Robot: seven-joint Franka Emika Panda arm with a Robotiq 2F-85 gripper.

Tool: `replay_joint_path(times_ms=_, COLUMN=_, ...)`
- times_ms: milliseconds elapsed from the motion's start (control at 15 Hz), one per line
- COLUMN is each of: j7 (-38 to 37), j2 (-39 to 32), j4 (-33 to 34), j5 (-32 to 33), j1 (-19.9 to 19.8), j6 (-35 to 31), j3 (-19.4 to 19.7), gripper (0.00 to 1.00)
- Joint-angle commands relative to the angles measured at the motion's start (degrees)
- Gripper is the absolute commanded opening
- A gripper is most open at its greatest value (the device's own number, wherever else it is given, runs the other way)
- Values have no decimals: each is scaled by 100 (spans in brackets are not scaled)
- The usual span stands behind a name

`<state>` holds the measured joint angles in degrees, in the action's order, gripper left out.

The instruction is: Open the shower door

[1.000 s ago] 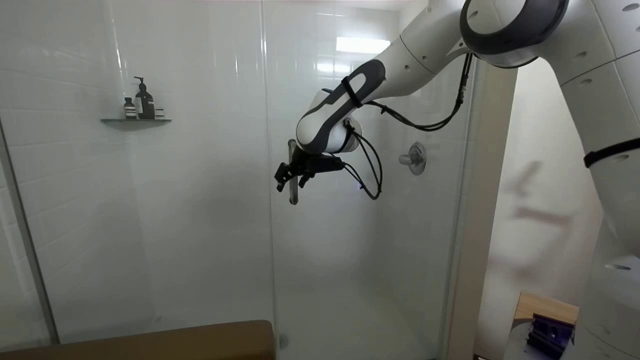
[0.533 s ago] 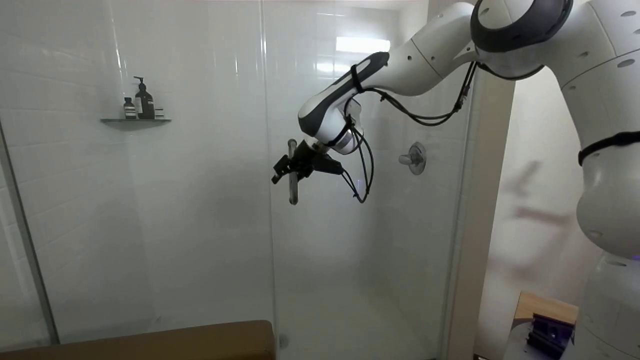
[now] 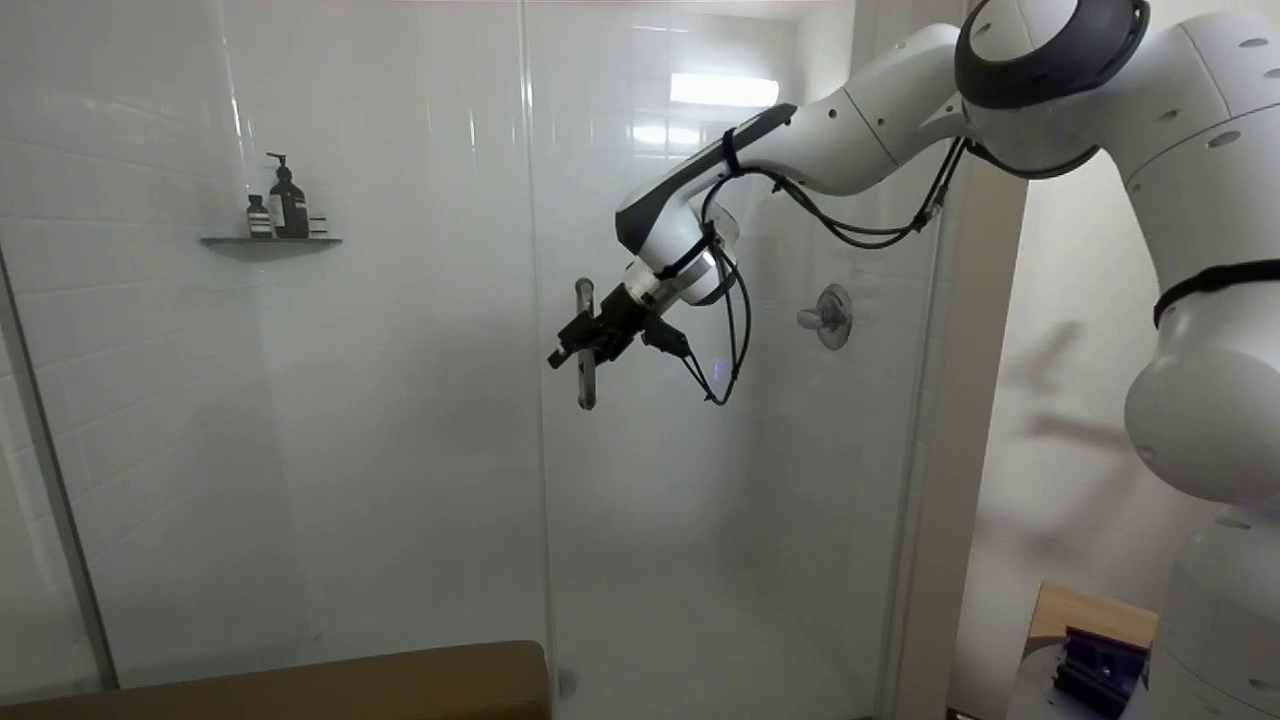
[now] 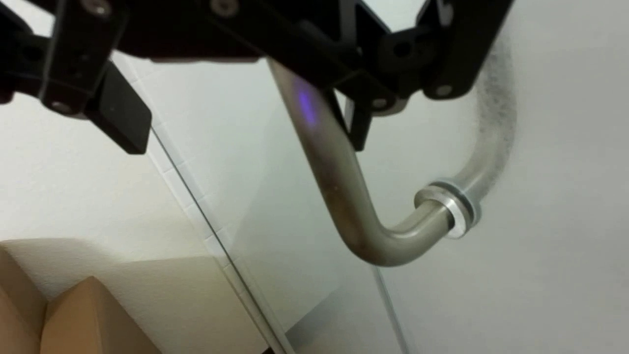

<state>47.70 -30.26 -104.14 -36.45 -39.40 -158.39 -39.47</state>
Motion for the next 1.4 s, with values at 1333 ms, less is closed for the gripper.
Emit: replay_joint_path(times_ms=1333, j7=1526, j2=938, j4=-390, j5=-2033, j1=2479, j6=1841, j3=2857, gripper=100)
